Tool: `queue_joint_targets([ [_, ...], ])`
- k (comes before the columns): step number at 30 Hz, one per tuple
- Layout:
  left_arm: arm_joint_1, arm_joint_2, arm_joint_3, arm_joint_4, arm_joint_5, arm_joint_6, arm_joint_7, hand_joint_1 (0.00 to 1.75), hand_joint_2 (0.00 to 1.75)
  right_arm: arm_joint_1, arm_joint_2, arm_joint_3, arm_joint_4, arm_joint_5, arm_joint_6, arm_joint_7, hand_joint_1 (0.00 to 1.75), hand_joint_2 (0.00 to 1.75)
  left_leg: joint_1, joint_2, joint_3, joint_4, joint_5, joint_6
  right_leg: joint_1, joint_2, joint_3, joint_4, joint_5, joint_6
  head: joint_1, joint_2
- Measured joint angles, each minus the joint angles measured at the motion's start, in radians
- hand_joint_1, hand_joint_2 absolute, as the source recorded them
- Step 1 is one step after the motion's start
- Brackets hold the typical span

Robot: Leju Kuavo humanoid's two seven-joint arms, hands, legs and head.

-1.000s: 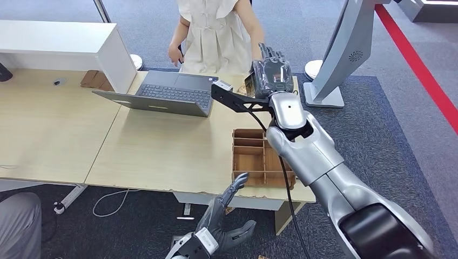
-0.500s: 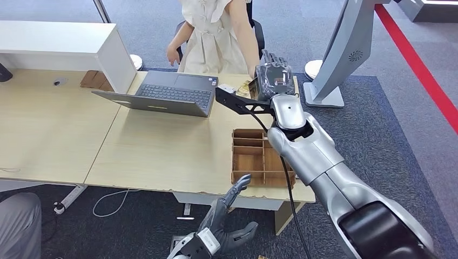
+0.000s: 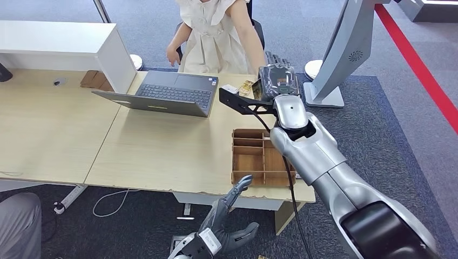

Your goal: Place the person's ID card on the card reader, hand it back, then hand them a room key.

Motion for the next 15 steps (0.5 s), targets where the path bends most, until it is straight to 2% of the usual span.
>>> queue_joint_targets([
  [15, -0.005, 0.000, -0.007, 0.000, 0.003, 0.004, 0.002, 0.00, 1.75, 0.000, -0.015, 0.000, 0.000, 0.008, 0.014, 0.001, 1.75, 1.75, 0.000, 0.000, 0.000, 0.000, 0.000, 0.000, 0.000, 0.000, 0.000, 0.000, 0.000, 0.000, 0.000, 0.000],
])
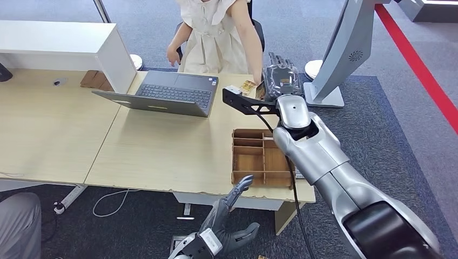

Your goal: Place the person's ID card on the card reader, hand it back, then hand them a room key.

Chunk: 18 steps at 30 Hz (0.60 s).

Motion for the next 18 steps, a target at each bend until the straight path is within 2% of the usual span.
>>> queue_joint_targets([
  [3, -0.001, 0.000, -0.002, 0.000, 0.003, 0.005, 0.000, 0.00, 1.75, 0.001, -0.003, 0.000, 0.000, 0.000, -0.001, 0.000, 1.75, 1.75, 0.000, 0.000, 0.000, 0.000, 0.000, 0.000, 0.000, 0.000, 0.000, 0.000, 0.000, 0.000, 0.000, 0.000],
  [7, -0.003, 0.000, -0.004, 0.000, 0.006, 0.010, 0.000, 0.00, 1.75, 0.002, -0.006, 0.000, 0.000, 0.000, -0.004, 0.002, 0.00, 1.75, 0.000, 0.000, 0.000, 0.000, 0.000, 0.000, 0.000, 0.000, 0.000, 0.000, 0.000, 0.000, 0.000, 0.000],
  [18, -0.004, 0.000, -0.008, 0.000, 0.007, 0.029, 0.015, 0.00, 1.75, 0.002, -0.024, -0.023, -0.037, -0.026, -0.066, 0.044, 0.00, 1.75, 0.000, 0.000, 0.000, 0.000, 0.000, 0.000, 0.000, 0.000, 0.000, 0.000, 0.000, 0.000, 0.000, 0.000],
])
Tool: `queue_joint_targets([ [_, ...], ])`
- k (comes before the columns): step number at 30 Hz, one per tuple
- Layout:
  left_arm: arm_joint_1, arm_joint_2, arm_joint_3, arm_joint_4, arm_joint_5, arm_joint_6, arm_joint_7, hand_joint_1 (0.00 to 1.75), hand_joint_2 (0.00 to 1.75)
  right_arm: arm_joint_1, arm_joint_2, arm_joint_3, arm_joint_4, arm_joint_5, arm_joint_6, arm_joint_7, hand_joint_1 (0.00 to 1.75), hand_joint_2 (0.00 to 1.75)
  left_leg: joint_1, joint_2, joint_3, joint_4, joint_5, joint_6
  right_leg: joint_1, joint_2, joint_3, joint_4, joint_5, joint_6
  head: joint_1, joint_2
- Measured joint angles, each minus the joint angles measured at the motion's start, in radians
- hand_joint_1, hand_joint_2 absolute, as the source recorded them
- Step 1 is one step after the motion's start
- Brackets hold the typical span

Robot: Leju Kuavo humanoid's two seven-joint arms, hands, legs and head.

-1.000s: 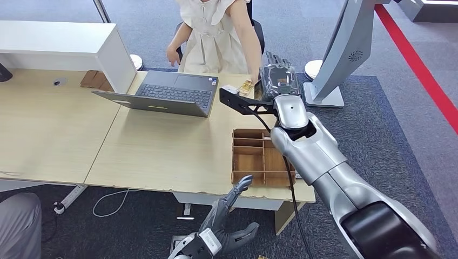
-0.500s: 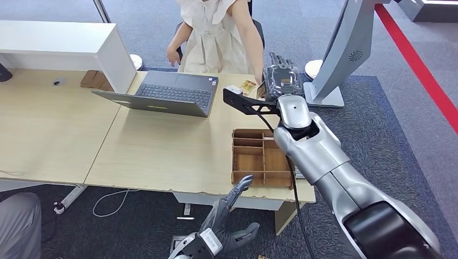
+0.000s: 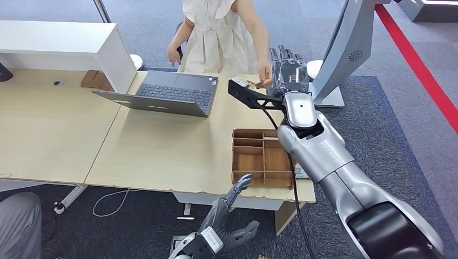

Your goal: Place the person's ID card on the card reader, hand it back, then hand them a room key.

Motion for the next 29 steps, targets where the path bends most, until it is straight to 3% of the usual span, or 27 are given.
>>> queue_joint_targets([
  [7, 0.000, 0.000, 0.000, -0.001, -0.008, 0.052, 0.016, 0.00, 1.75, 0.018, -0.031, -0.060, -0.104, -0.113, -0.134, -0.011, 0.00, 1.75, 0.000, 0.000, 0.000, 0.000, 0.000, 0.000, 0.000, 0.000, 0.000, 0.000, 0.000, 0.000, 0.000, 0.000],
  [15, 0.000, 0.000, 0.000, -0.001, -0.010, 0.057, 0.019, 0.00, 1.75, 0.040, -0.050, -0.110, -0.193, -0.129, -0.149, -0.017, 0.00, 1.75, 0.000, 0.000, 0.000, 0.000, 0.000, 0.000, 0.000, 0.000, 0.000, 0.000, 0.000, 0.000, 0.000, 0.000],
  [19, 0.000, 0.000, 0.001, -0.001, -0.012, 0.068, 0.021, 0.00, 1.75, 0.050, -0.054, -0.125, -0.219, -0.166, -0.176, -0.038, 0.00, 0.00, 0.000, 0.000, 0.000, 0.000, 0.000, 0.000, 0.000, 0.000, 0.000, 0.000, 0.000, 0.000, 0.000, 0.000],
  [25, 0.015, 0.011, 0.018, -0.029, -0.040, 0.157, 0.075, 0.00, 1.75, 0.222, -0.090, -0.195, -0.396, -0.716, -0.422, -0.214, 0.00, 0.00, 0.000, -0.001, 0.001, 0.000, -0.001, 0.000, 0.000, 0.000, 0.001, 0.000, 0.000, 0.000, 0.000, 0.000],
  [29, 0.038, 0.029, 0.034, -0.065, -0.060, 0.202, 0.102, 0.00, 1.75, 0.392, -0.136, -0.244, -0.556, -1.066, -0.481, -0.387, 0.00, 0.00, 0.000, -0.001, 0.001, 0.000, -0.002, 0.001, 0.001, 0.000, 0.001, -0.001, -0.001, 0.001, 0.000, 0.000],
])
